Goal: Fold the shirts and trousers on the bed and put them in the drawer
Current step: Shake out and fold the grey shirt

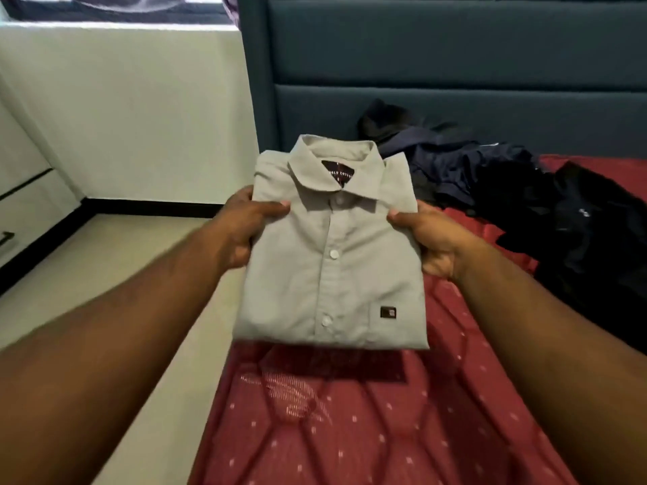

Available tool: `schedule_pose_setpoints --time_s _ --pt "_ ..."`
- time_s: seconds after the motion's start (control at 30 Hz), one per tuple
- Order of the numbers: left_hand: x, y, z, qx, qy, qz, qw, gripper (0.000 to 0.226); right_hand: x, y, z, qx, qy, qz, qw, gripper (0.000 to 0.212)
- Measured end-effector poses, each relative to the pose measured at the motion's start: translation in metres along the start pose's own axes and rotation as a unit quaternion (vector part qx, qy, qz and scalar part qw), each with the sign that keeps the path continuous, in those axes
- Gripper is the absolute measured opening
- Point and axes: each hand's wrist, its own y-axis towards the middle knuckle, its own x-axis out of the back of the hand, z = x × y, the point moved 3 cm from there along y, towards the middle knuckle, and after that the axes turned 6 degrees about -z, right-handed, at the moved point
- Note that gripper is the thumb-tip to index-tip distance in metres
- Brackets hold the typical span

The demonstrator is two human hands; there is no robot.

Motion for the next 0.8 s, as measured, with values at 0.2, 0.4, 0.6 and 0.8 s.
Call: schedule_pose_setpoints --time_s 0.2,0.4,0.6,0.8 --pt "0.013 0.107 0.03 0.021 -0.007 -0.025 0.999 0.044 -0.005 0.097 -0.024 -0.01 0.043 0.004 0.999 0.031" --pt "0.015 0.103 0.095 0.087 0.104 -0.048 0.99 0.046 0.012 0.111 -0.079 -0.084 -0.077 -0.031 0.993 0.034" --pt "0.024 0.058 0.086 0.054 0.083 -0.054 0.994 0.057 0.019 0.071 -0.09 -0.048 0.001 -0.036 0.998 0.034" --pt "0.028 0.014 0.089 -0.046 0.243 -0.073 0.966 0.078 0.016 0.035 -0.103 0.015 -0.067 -0.129 0.989 0.066"
